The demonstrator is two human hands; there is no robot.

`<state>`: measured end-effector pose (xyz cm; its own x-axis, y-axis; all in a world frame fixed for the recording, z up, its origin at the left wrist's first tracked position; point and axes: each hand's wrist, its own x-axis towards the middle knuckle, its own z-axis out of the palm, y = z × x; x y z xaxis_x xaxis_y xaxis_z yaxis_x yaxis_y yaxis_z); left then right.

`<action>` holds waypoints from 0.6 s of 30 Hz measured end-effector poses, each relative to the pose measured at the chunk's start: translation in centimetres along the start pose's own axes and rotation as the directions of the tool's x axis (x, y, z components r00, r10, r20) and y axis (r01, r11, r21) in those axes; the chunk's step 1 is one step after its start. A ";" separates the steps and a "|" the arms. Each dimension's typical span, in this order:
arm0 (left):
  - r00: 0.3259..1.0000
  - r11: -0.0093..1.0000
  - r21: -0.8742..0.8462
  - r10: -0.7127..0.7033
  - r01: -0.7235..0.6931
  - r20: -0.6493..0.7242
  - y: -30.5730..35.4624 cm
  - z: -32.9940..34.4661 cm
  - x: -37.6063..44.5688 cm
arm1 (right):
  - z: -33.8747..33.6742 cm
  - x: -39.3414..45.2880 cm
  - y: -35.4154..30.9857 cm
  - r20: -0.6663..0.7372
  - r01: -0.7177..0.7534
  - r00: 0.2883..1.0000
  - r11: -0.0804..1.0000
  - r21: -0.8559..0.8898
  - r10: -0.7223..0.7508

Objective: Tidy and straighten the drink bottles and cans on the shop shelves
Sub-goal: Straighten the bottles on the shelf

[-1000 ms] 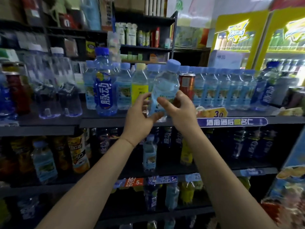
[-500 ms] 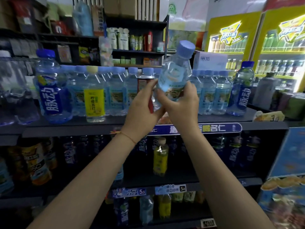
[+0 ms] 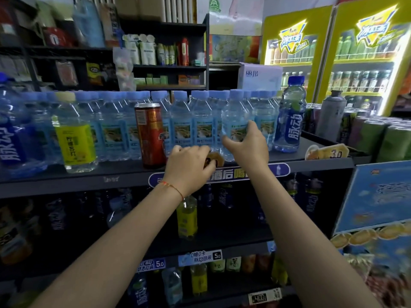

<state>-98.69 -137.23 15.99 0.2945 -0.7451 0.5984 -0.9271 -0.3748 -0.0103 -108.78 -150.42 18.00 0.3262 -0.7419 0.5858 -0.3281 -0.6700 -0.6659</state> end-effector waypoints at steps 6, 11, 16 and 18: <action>0.998 1.000 0.014 -0.005 0.006 -0.056 0.7 0.6 0.7 | -0.4 0.2 0.2 -0.026 -0.033 0.999 0.989 -0.146 0.030; 0.972 0.988 -0.148 0.002 -0.037 -0.233 3.2 1.0 0.4 | -1.2 0.3 1.4 -0.032 0.021 0.999 0.979 -0.202 -0.028; 0.972 0.965 -0.262 -0.073 0.012 -0.225 8.7 1.3 3.0 | -4.4 2.3 4.7 0.020 0.112 0.994 0.969 -0.222 -0.110; 0.971 0.952 -0.293 -0.144 0.085 -0.188 11.4 1.6 4.7 | -6.3 3.3 6.8 0.018 0.165 0.986 0.965 -0.202 -0.165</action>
<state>-107.57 -145.84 17.41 0.3761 -0.5659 0.7337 -0.9260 -0.2581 0.2756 -115.48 -157.62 18.31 0.3918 -0.6210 0.6789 -0.4424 -0.7741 -0.4528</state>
